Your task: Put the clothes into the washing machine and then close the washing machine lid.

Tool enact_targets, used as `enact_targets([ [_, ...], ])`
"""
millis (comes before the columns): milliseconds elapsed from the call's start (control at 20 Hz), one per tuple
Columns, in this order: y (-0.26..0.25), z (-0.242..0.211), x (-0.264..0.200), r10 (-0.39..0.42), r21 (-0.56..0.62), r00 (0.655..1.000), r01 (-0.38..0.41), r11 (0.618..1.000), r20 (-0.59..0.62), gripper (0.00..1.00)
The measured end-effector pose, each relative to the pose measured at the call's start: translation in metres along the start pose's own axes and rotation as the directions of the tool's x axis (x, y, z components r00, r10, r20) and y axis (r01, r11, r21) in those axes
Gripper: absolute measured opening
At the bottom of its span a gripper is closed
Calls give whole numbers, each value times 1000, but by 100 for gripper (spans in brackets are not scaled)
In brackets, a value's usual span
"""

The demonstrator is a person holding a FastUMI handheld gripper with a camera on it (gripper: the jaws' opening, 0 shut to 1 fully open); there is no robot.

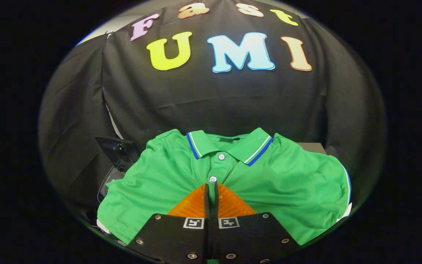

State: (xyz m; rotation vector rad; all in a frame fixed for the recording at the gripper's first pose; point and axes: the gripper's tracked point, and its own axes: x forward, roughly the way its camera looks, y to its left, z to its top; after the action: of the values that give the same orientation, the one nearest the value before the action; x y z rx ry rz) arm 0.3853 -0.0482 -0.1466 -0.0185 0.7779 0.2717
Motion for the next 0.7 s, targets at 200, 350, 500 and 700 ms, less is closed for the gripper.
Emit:
enact_targets([
  [200, 6, 21, -11, 6, 38, 996, -9, 999, 83, 0],
  [350, 20, 41, -26, 30, 94, 987, -46, 994, 160, 0],
  [500, 45, 63, -45, 72, 113, 968, -102, 988, 239, 0],
  [700, 76, 99, -68, 67, 79, 931, -102, 992, 358, 0],
])
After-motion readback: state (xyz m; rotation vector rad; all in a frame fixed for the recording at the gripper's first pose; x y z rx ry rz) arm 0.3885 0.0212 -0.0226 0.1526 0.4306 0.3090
